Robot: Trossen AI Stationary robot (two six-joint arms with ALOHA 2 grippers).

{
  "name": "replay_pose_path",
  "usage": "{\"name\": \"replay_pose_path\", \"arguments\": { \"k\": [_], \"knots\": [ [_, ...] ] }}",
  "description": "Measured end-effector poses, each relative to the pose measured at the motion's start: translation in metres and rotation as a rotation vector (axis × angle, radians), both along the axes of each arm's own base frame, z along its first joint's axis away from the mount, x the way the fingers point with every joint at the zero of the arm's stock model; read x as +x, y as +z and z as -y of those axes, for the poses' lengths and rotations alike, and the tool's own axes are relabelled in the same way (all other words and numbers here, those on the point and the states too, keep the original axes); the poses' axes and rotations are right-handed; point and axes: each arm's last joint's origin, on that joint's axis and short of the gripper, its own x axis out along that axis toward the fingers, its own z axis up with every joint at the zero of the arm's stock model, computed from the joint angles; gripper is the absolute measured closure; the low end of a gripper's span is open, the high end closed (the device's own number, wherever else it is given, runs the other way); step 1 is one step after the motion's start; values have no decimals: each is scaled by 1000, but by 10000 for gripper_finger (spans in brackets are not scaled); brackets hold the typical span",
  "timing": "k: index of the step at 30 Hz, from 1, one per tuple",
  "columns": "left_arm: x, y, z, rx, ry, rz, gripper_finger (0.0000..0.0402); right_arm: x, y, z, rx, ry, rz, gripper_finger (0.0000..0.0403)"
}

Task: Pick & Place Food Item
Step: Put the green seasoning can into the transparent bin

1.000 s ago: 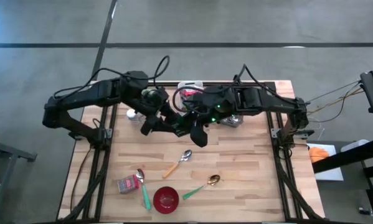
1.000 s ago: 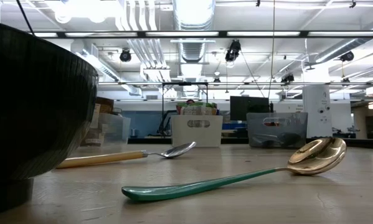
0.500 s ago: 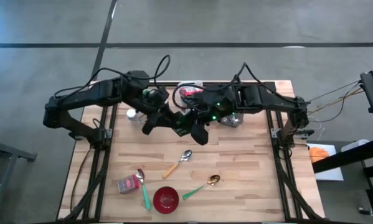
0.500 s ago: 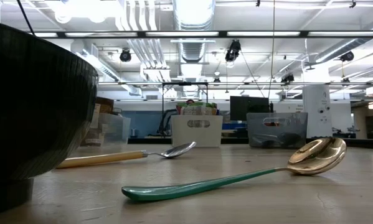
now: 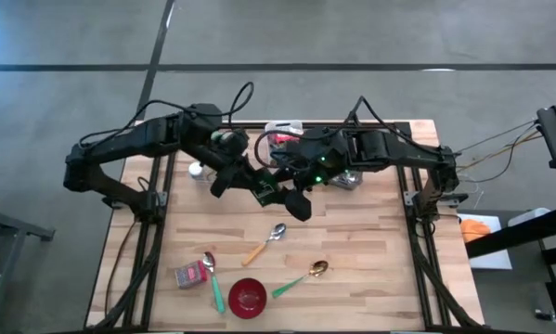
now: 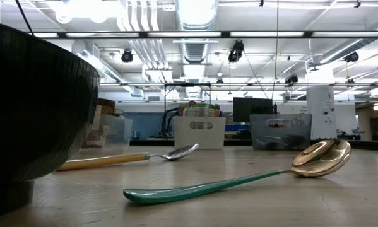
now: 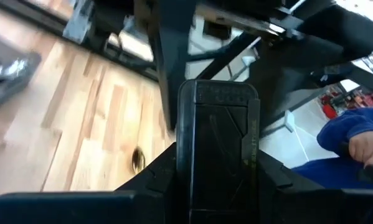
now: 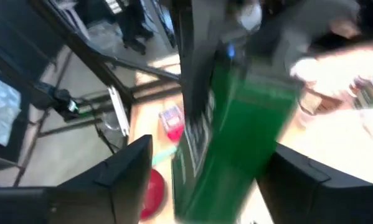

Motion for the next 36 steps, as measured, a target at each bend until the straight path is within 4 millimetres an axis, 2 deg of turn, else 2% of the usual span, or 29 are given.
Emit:
{"name": "replay_pose_path", "arguments": {
  "k": [4,11,13,16,21,24,30,36],
  "knots": [
    [-8,4,-3,-15,16,-6,284,-1,-2,0,6,-5,-20,128],
    [-19,6,-4,-26,32,-36,285,-2,-4,1,-2,-29,-42,124],
    [-26,4,-9,-17,100,-85,285,-3,-6,1,-9,-47,-67,124],
    [-39,-4,-21,-6,290,-224,285,-7,-10,2,7,-83,-129,124],
    [-73,-26,-49,37,597,-584,285,-15,-19,-3,13,-118,-252,123],
    [-86,-40,-66,124,753,-742,285,-19,-21,-12,-28,-130,-290,123],
    [-96,-68,-99,157,856,-821,285,-23,-22,-27,-49,-95,-302,123],
    [-106,-108,-124,109,953,-883,285,-32,-19,-38,-83,-133,-307,123]
  ]
}}
